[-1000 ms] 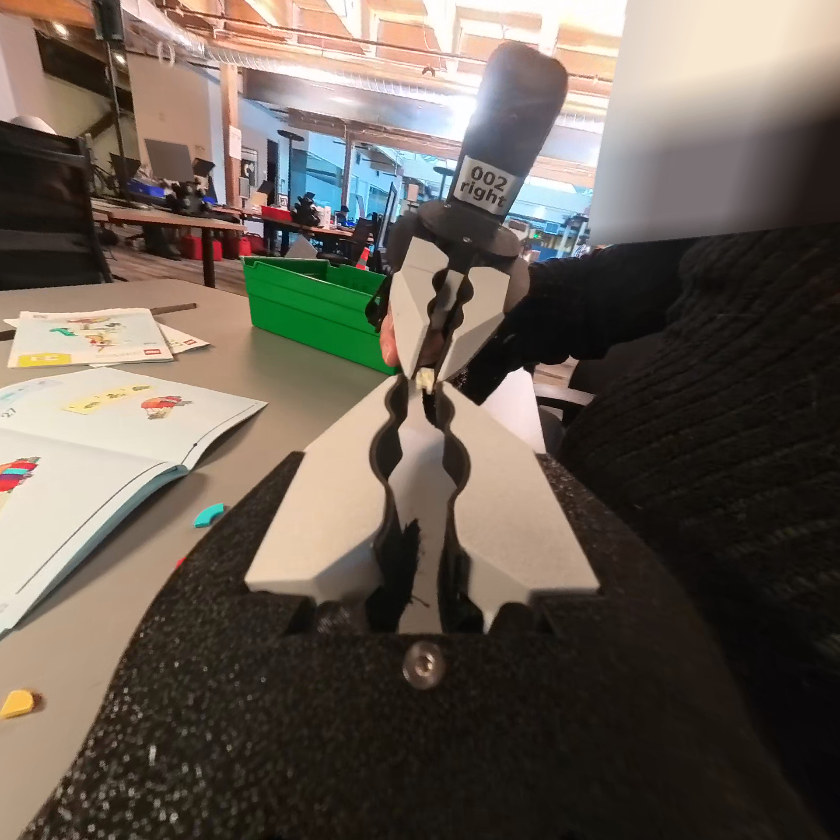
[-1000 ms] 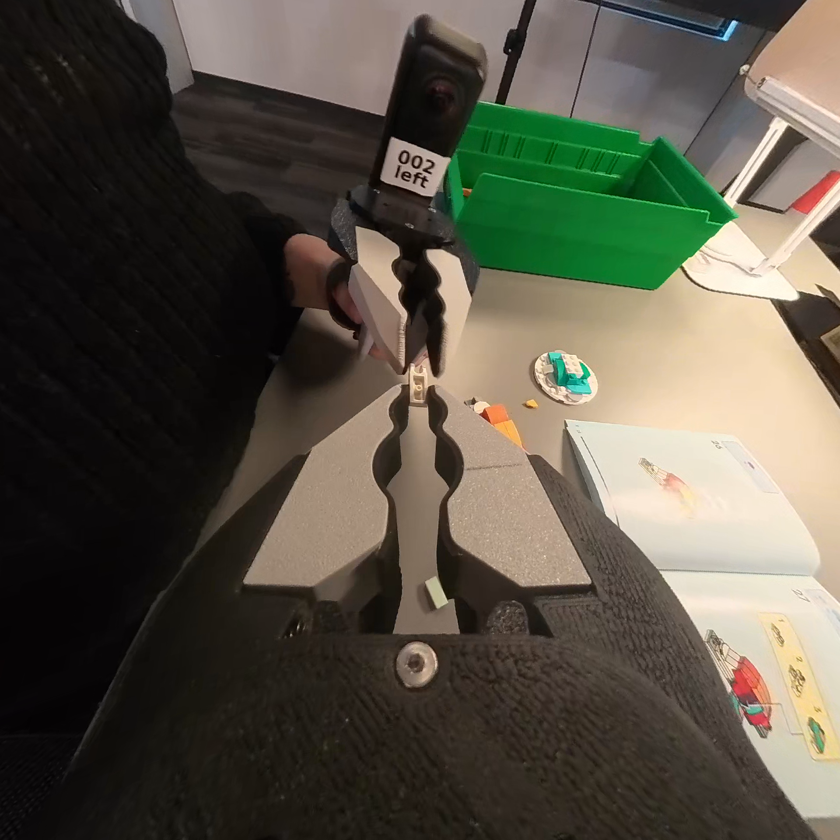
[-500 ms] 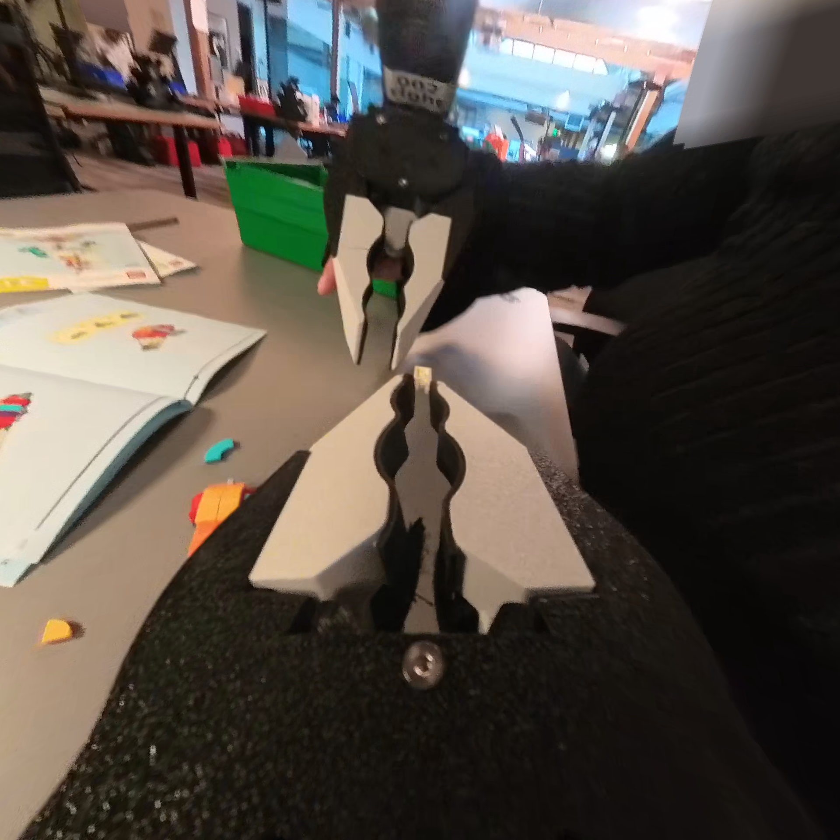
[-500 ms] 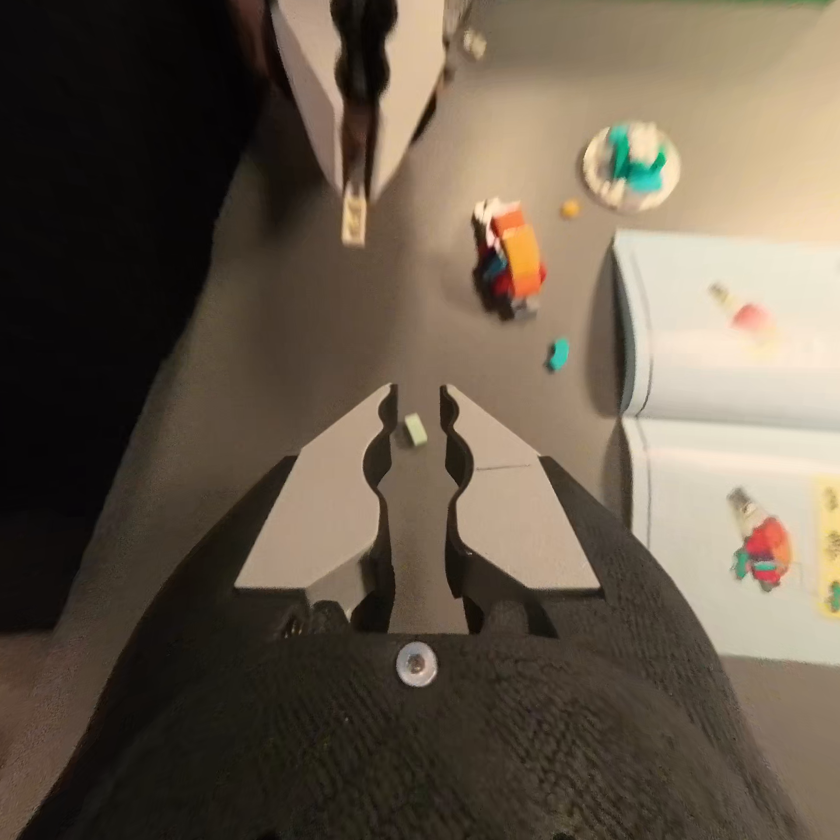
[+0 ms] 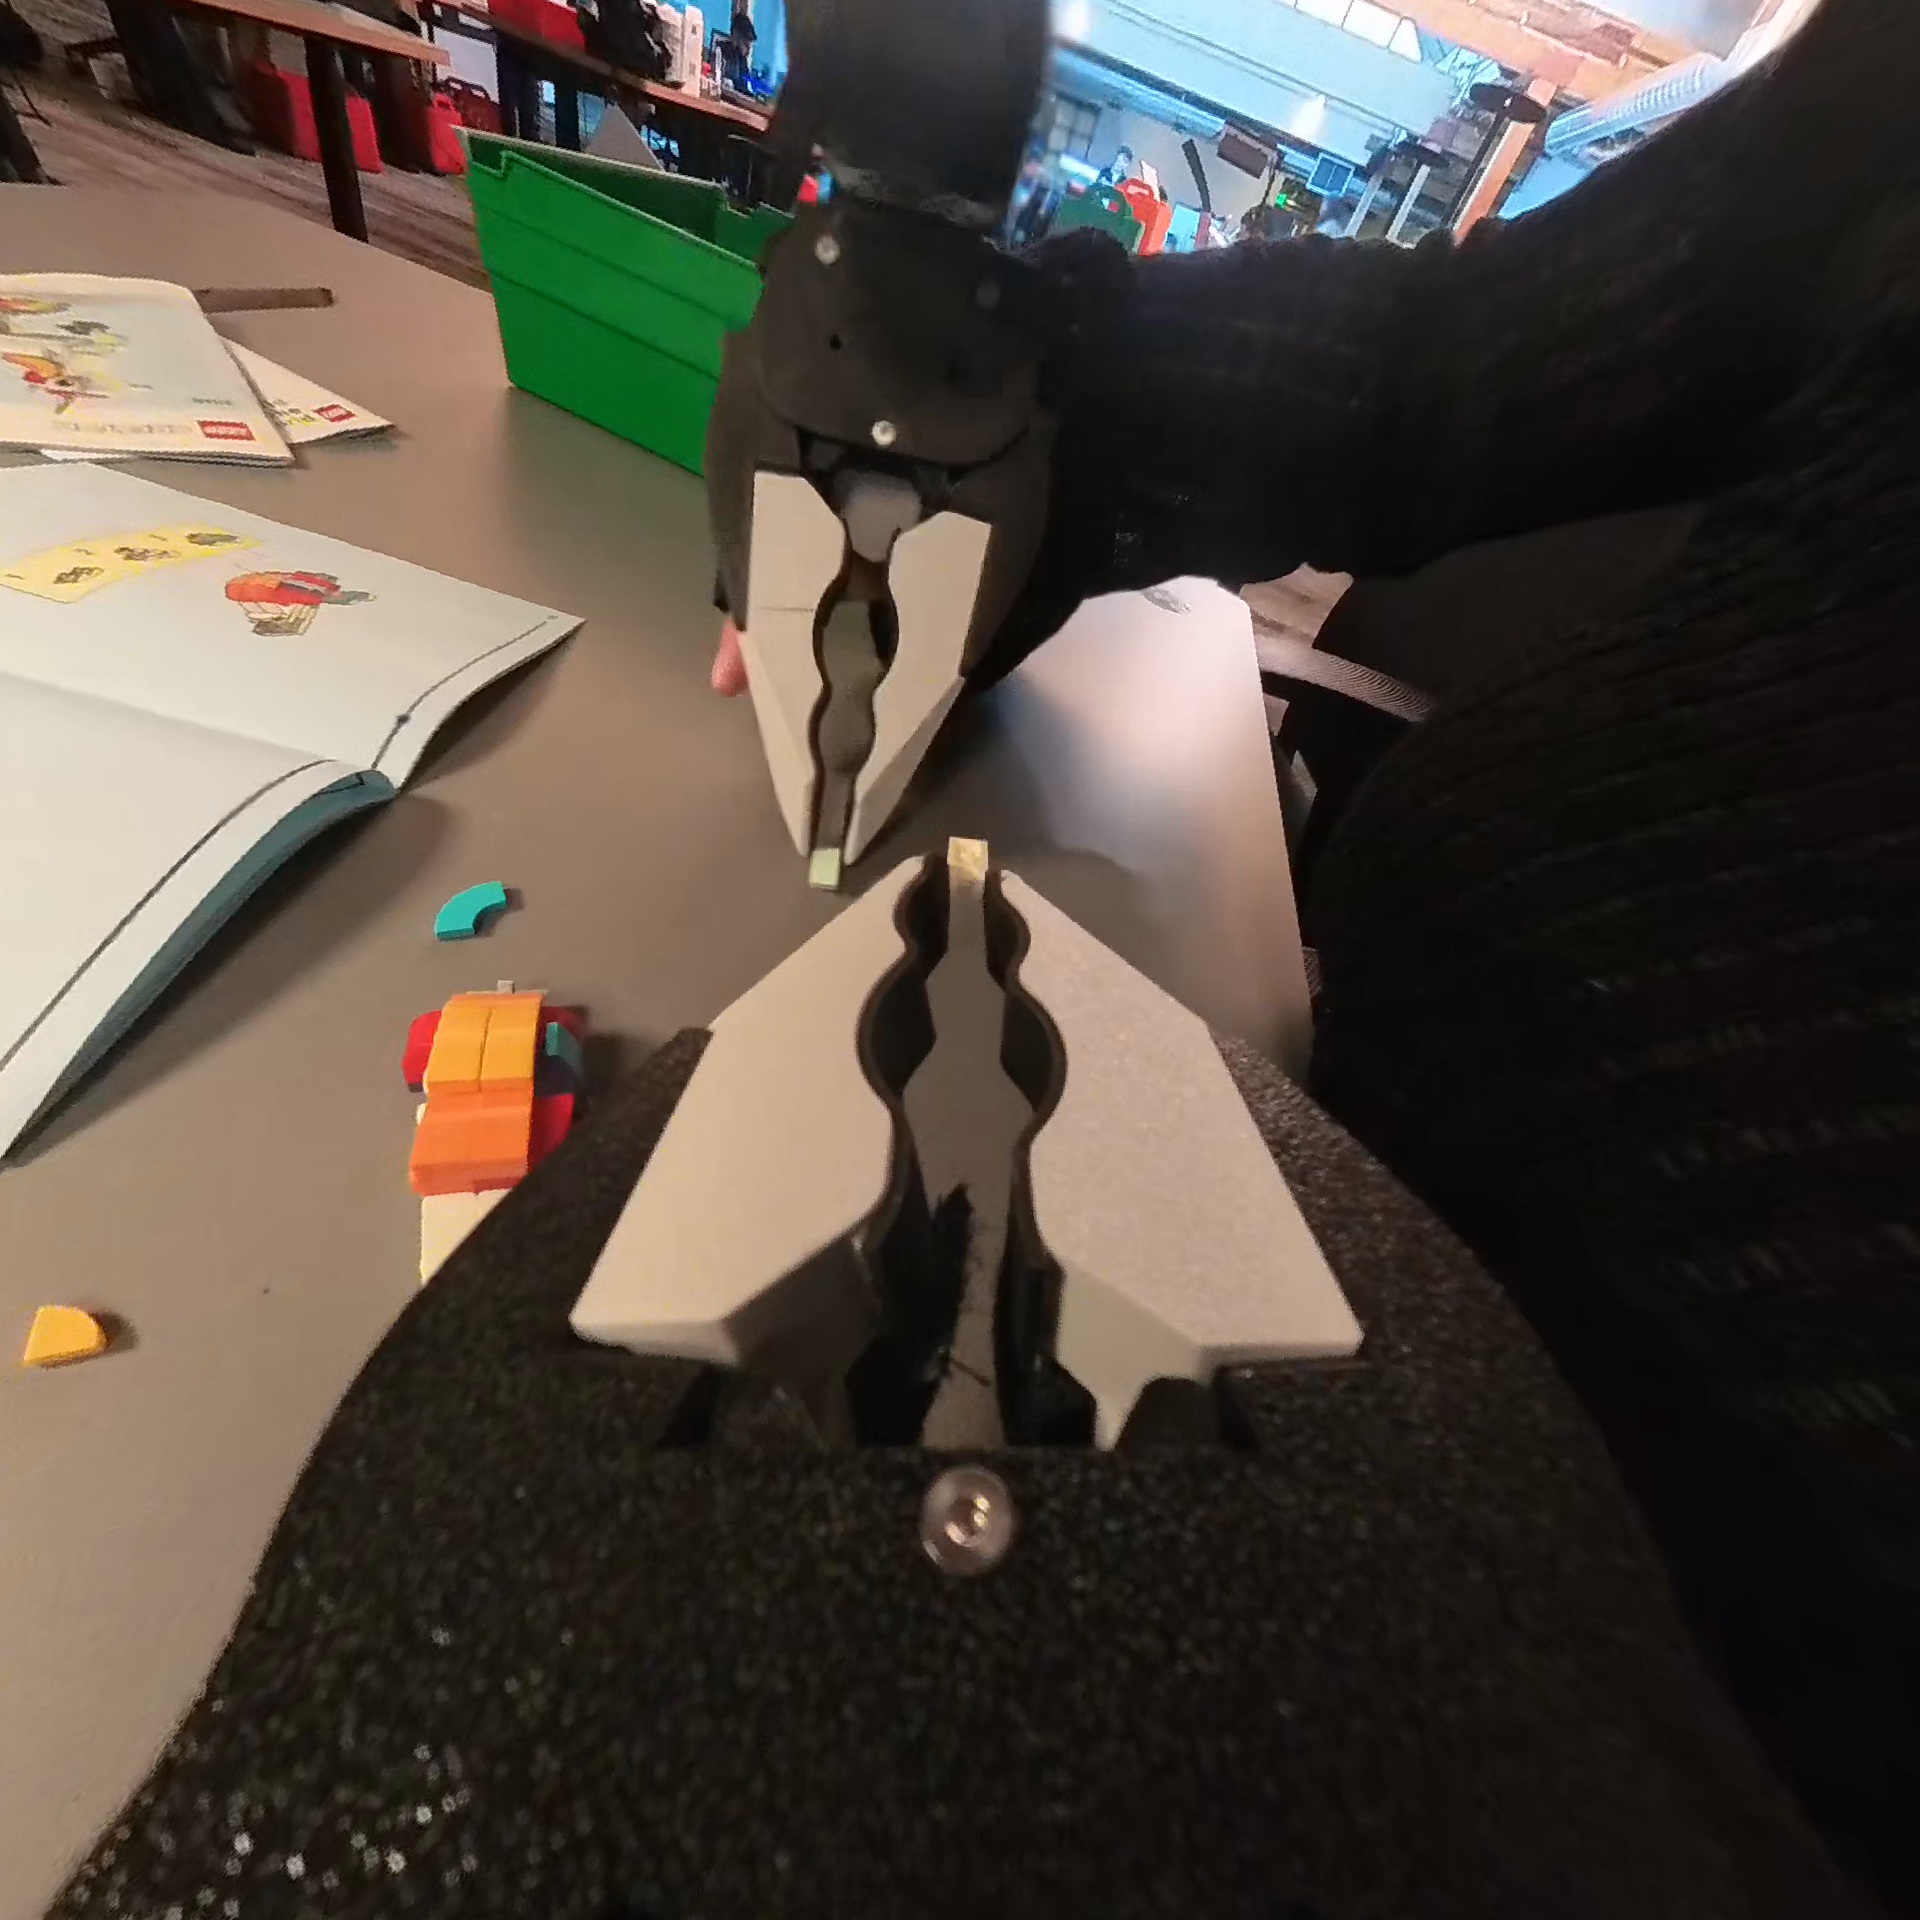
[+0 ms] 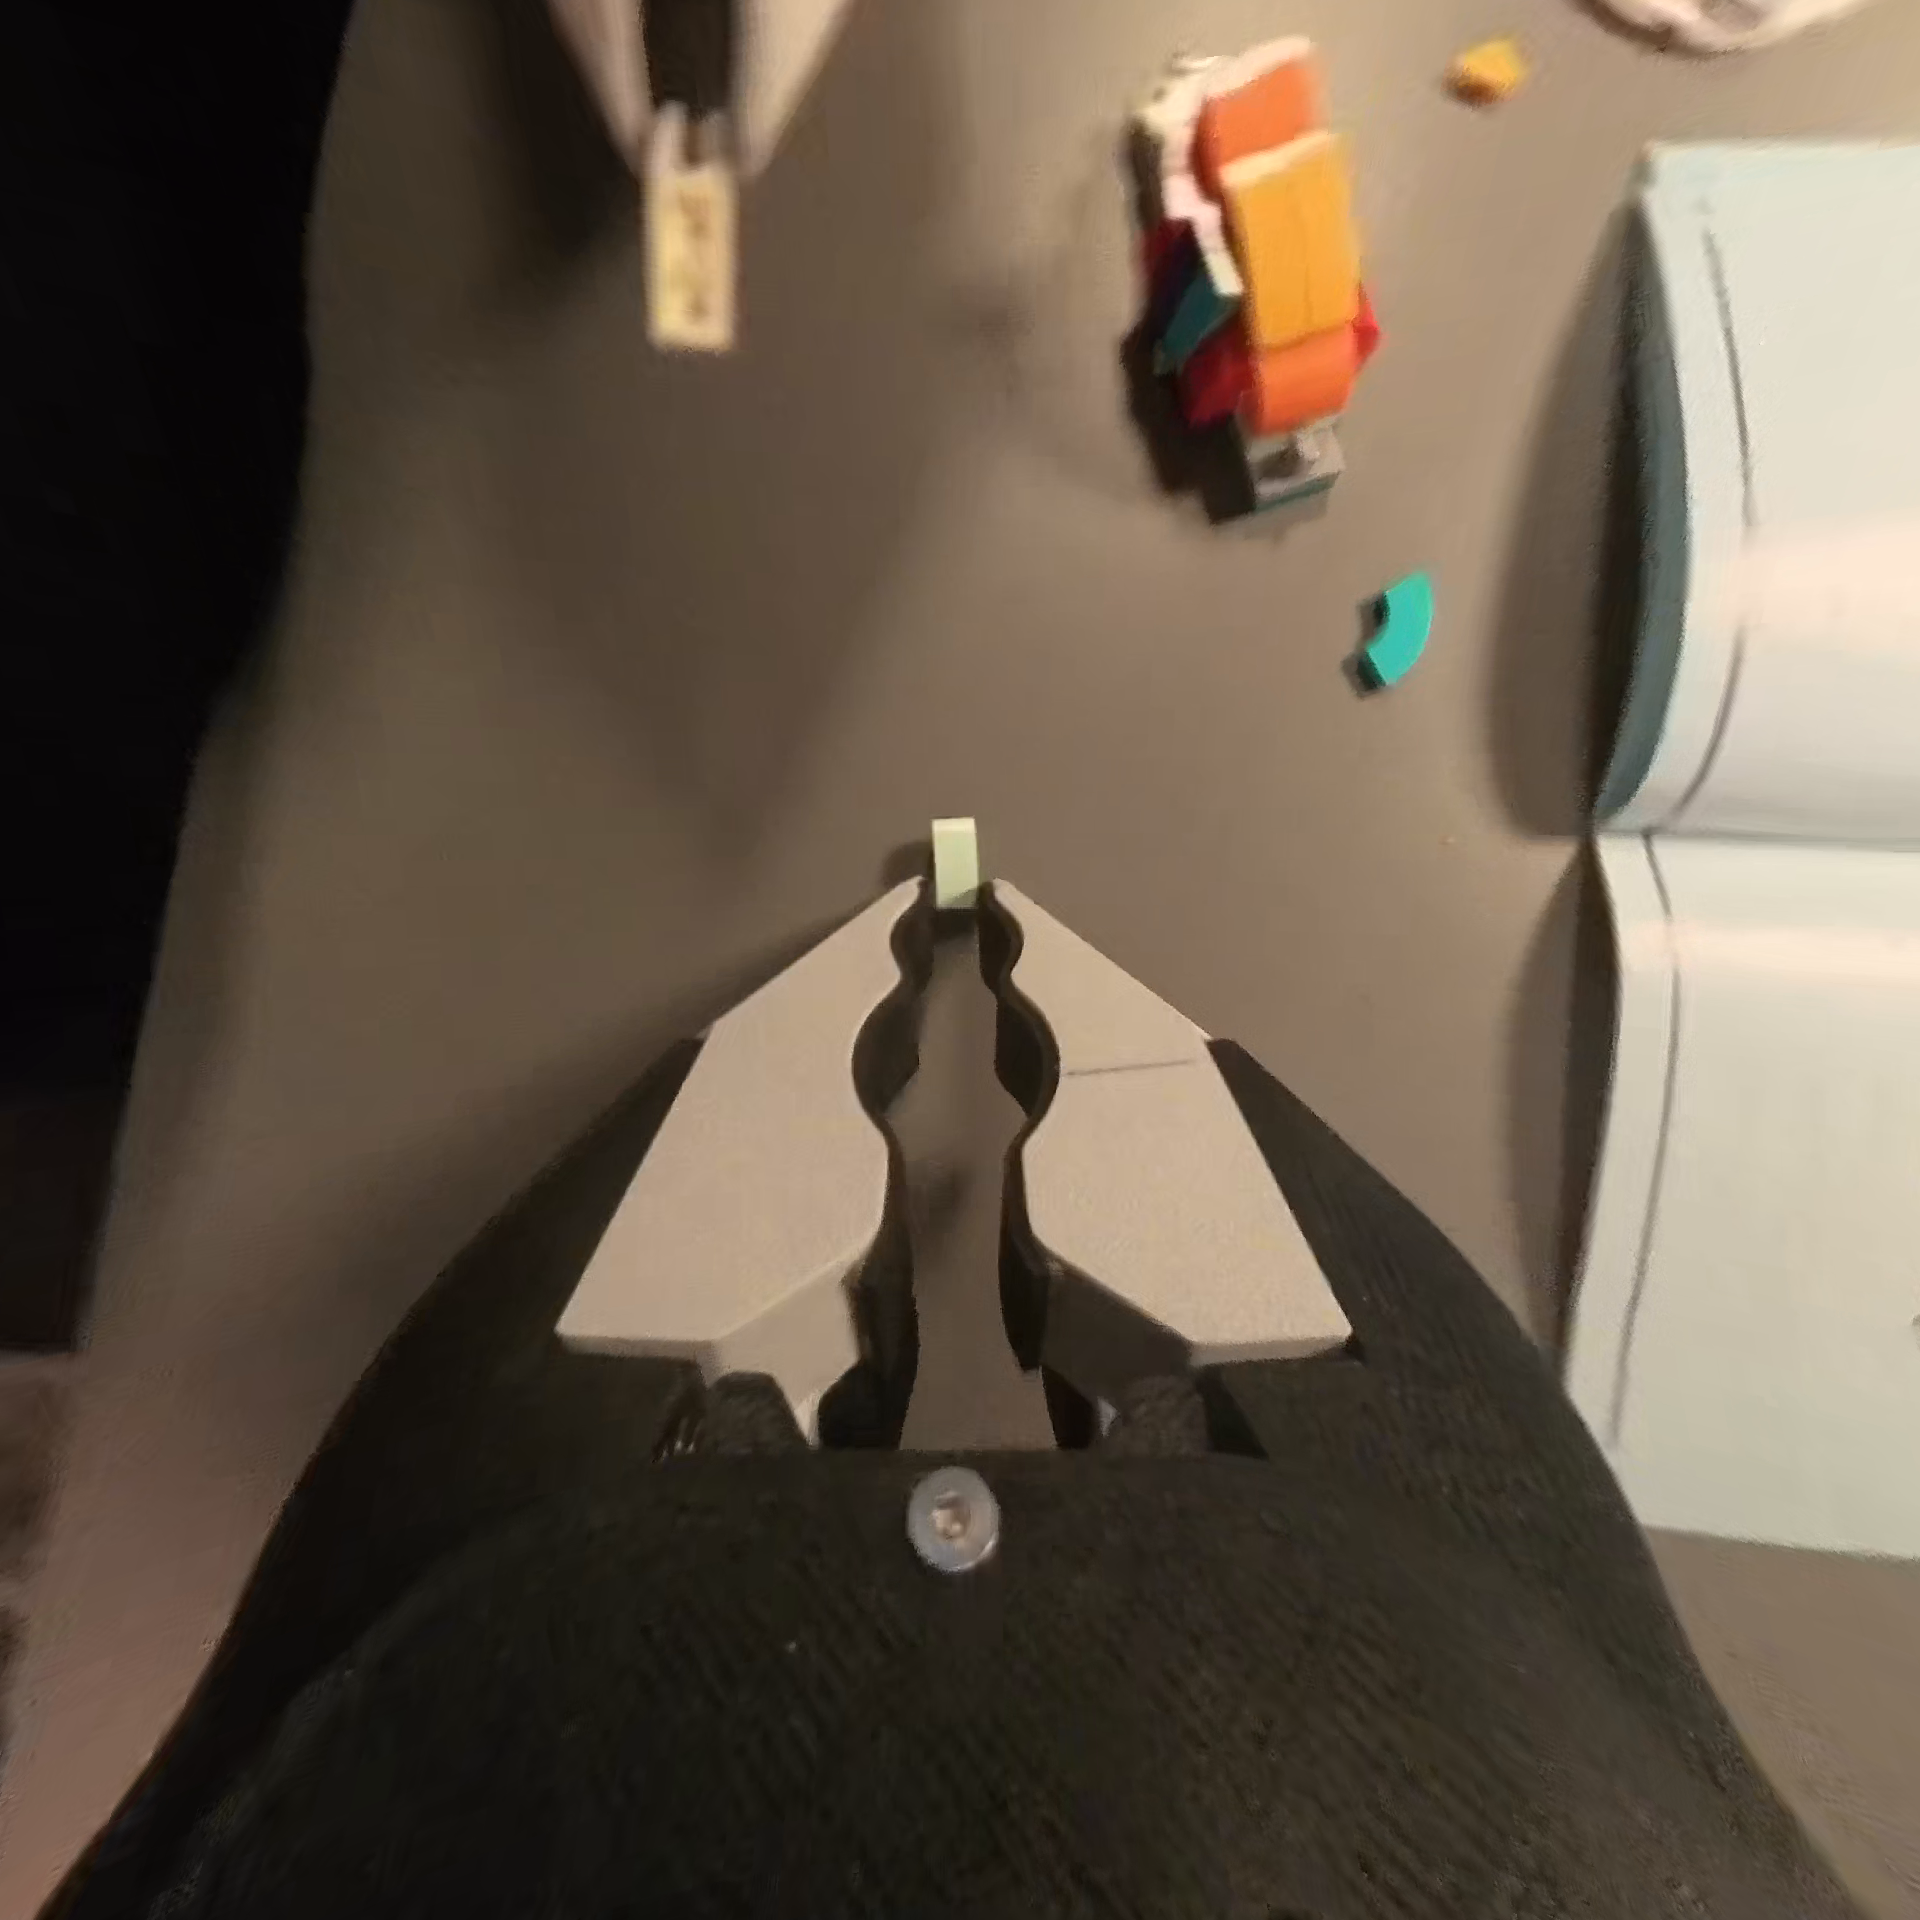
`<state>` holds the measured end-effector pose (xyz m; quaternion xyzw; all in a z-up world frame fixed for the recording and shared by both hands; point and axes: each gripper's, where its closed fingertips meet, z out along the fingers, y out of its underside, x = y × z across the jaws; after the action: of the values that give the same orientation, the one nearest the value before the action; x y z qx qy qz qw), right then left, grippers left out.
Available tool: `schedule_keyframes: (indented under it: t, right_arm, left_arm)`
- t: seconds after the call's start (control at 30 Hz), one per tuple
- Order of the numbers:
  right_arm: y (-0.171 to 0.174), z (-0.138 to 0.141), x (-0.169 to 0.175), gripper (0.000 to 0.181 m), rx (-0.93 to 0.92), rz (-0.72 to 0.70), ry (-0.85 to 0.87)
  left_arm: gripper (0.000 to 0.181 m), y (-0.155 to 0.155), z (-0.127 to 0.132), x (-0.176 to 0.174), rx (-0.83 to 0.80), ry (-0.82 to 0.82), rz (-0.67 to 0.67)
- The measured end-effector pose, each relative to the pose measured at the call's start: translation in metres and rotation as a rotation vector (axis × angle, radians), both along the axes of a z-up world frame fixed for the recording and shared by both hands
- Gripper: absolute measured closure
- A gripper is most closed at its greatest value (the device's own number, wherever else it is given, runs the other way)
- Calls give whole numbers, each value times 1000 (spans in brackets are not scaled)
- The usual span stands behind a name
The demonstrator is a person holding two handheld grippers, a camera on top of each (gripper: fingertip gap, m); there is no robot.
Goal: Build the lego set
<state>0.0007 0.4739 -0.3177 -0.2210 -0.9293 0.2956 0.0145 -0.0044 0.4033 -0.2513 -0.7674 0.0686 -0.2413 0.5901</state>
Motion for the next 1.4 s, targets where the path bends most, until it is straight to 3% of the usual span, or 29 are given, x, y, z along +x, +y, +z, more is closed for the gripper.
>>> schedule_keyframes:
  t: [0.13, 0.2, 0.3, 0.53, 0.73, 0.93, 1.4]
  right_arm:
    - [-16, 19, -4, 175, -350, -246, -283]
    - [-22, 33, -6, 175, -489, -278, -328]
    - [-29, 55, -8, 175, -566, -229, -258]
    - [-55, 95, 4, 176, -343, 154, 214]
    - [-77, 89, 19, 176, -119, 430, 427]
    - [-85, 92, 26, 176, -111, 512, 464]
    - [-83, 79, 31, 176, 127, 644, 627]
  left_arm:
    - [177, 2, 2, -2, -2, -55, 2]
    - [177, 2, 4, -1, 3, -84, -15]
    - [177, 2, 9, 4, 25, -123, -57]
    - [177, 0, 16, 15, 39, -25, -201]
    - [177, -7, 23, 26, 57, 27, -395]
    - [177, -18, 29, 35, 98, -20, -521]
    - [177, -16, 16, 40, 28, -17, -522]
